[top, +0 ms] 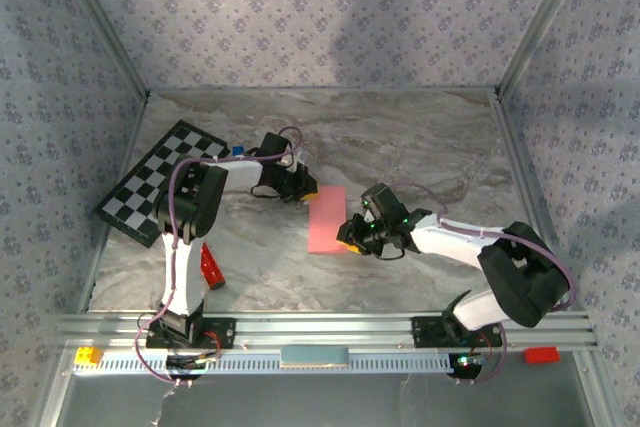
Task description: Fold a paper plane with a square sheet of paper (pick it up from the middle)
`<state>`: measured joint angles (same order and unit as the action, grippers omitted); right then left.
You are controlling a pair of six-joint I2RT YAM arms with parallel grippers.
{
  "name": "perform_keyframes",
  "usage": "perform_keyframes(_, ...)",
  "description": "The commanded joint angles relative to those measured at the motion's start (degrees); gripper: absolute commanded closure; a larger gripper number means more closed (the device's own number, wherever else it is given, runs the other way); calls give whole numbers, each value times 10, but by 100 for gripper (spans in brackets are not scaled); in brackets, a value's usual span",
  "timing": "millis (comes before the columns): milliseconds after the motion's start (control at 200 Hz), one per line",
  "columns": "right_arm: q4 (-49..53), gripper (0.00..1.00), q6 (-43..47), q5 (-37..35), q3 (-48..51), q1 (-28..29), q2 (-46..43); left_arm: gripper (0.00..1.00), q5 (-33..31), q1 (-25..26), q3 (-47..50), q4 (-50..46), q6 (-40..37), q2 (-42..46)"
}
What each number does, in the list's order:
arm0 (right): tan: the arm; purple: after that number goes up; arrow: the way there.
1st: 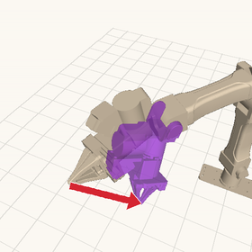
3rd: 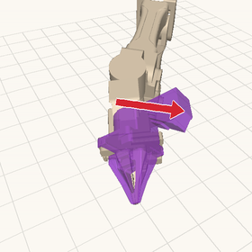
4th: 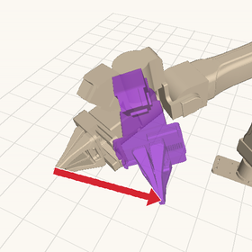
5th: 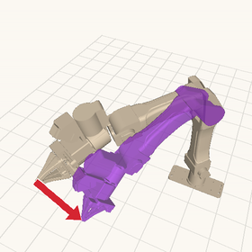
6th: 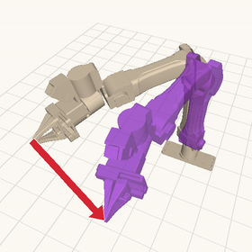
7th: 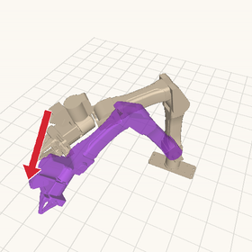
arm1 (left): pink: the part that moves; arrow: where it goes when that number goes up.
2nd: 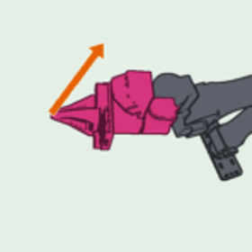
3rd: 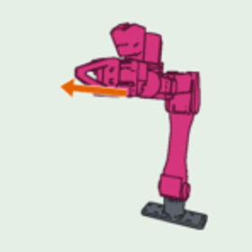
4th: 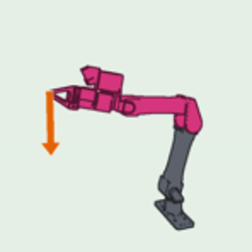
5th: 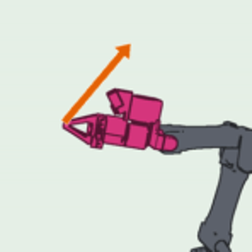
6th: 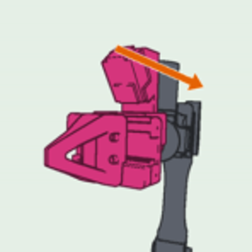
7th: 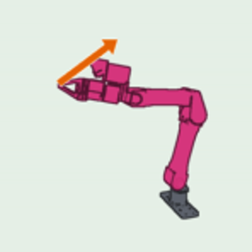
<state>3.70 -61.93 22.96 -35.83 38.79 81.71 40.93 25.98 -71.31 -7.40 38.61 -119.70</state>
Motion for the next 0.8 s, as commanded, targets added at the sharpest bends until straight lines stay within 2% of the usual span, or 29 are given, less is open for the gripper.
perform_keyframes(0,15,69,5,-2,-11,4,-13,91,-21,4,12,-51,-3,-32)
perform_keyframes(220,-9,68,3,-9,-12,5,-8,91,-21,5,11,-50,-3,-33)
perform_keyframes(570,-101,64,-12,-9,-5,-6,35,90,-13,11,7,-49,-1,-37)
perform_keyframes(800,-92,64,-20,-3,0,-11,39,91,-12,11,5,-52,-4,-36)
